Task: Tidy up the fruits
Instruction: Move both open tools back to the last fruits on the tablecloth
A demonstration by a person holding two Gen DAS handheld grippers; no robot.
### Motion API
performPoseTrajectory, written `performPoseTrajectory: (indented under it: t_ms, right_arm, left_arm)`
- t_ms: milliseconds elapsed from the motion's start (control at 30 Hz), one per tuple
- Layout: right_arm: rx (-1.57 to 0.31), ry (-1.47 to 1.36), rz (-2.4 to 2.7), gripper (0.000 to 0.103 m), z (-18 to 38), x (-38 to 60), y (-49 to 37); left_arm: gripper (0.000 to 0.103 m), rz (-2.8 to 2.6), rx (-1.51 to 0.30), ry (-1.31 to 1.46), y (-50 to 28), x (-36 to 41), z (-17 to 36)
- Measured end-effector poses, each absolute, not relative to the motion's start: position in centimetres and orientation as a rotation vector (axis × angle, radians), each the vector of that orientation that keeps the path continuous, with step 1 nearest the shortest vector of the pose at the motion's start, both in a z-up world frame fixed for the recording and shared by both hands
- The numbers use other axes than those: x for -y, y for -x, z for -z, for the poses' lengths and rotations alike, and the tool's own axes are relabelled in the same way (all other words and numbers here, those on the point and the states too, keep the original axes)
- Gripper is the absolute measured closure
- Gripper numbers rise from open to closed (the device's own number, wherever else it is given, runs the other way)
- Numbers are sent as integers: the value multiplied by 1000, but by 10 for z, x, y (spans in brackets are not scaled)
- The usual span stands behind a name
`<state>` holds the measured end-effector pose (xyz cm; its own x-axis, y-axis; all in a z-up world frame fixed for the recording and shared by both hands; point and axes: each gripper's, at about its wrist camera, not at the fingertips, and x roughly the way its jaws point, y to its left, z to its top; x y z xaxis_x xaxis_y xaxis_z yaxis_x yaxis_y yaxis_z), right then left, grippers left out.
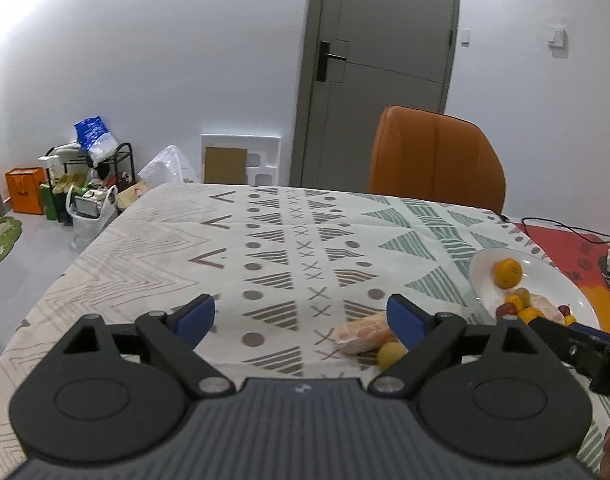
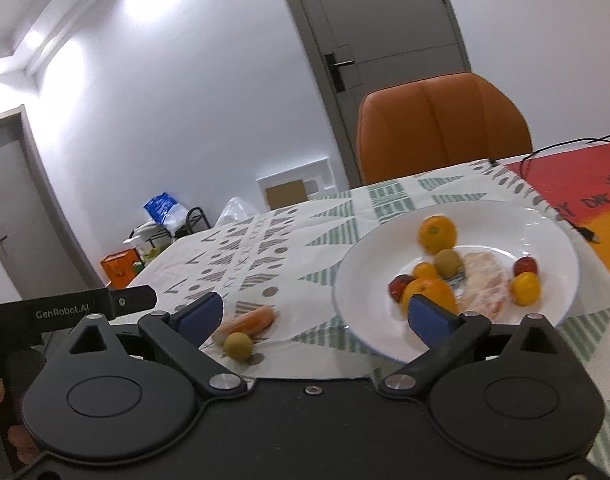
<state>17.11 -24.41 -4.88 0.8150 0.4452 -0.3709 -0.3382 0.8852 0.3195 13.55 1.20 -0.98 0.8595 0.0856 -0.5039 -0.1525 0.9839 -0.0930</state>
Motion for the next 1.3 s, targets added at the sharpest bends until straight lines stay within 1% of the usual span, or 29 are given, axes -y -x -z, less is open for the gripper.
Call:
performPoseTrajectory:
  t_ms: [300, 333, 367, 633, 933, 1000, 1067, 1133, 1300]
  right_arm:
    - [-479, -198, -479, 2, 52, 214, -174]
    - [-484, -196, -490, 0, 53, 211, -174]
    - [-489, -196, -503, 0, 54, 209, -175]
    - [-549, -170, -574, 0, 62, 188, -181]
    - [-591, -157, -593, 1, 70, 176, -193]
    - [-589, -137, -594, 5, 71, 172, -195]
    - [-598, -129, -593, 18, 72, 168, -198]
    - [-610, -134, -596, 26, 74, 166, -202]
    - [-626, -125, -588, 39, 77, 161, -208]
  left_arm:
    - [11, -174, -531, 158, -126, -36, 16]
    - [9, -174, -533, 156, -125, -38, 16]
    - [6, -174, -533, 156, -124, -39, 17]
    - [3, -162, -559, 166, -128, -43, 25]
    - [2, -152, -580, 177, -132, -51, 35]
    - [2, -142, -587, 191, -134, -55, 37]
    - [2, -144, -592, 197, -136, -58, 38]
    - [2, -135, -589, 206, -137, -60, 38]
    - [4, -112, -590, 213, -143, -62, 42]
